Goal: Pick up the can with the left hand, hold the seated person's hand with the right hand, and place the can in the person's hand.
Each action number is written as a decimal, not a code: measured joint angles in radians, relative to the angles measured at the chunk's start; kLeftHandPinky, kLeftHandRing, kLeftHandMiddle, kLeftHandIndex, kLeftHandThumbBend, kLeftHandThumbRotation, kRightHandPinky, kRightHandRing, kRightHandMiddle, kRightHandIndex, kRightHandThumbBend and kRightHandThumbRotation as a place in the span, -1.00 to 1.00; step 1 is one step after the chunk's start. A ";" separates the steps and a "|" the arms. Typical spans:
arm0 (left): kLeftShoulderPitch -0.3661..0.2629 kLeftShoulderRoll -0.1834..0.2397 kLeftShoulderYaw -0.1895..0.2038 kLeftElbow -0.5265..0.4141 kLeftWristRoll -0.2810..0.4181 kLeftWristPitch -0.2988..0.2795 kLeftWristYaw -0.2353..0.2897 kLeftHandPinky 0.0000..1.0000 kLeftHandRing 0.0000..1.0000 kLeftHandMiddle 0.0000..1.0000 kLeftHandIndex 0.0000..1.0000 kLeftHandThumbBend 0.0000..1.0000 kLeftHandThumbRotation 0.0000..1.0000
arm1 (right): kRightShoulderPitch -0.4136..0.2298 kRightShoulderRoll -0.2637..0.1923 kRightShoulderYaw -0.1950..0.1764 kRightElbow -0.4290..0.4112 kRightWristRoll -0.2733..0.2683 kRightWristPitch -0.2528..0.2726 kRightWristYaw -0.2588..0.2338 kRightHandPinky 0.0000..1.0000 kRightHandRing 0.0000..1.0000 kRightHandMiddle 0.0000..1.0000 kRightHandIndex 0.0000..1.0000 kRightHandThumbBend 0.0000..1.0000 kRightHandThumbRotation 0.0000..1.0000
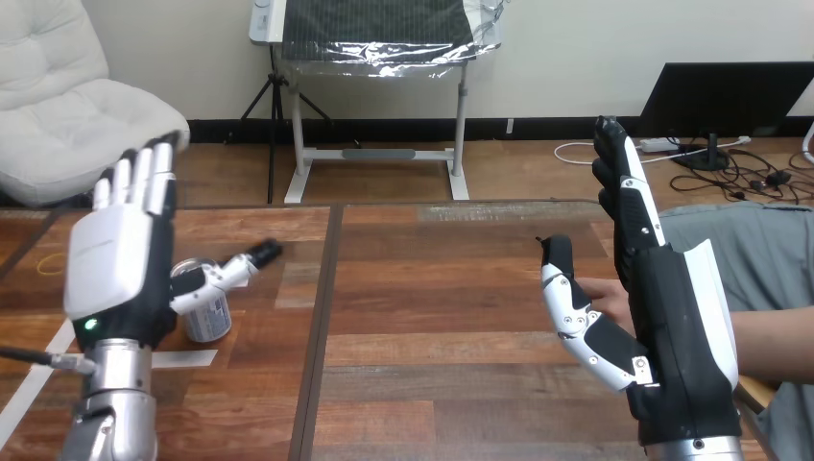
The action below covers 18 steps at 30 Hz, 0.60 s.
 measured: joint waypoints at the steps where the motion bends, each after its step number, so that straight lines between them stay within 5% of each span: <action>1: -0.001 -0.003 0.005 0.006 -0.017 -0.010 -0.004 0.89 0.93 0.96 0.97 1.00 0.57 | 0.000 0.000 0.000 0.000 0.000 0.000 0.000 1.00 1.00 1.00 1.00 -0.82 -1.00; 18: -0.026 -0.034 0.072 0.138 -0.221 -0.135 -0.070 0.69 0.84 0.92 0.93 0.96 0.28 | 0.000 0.000 -0.005 0.000 0.000 0.001 0.005 1.00 1.00 1.00 0.99 -0.80 -1.00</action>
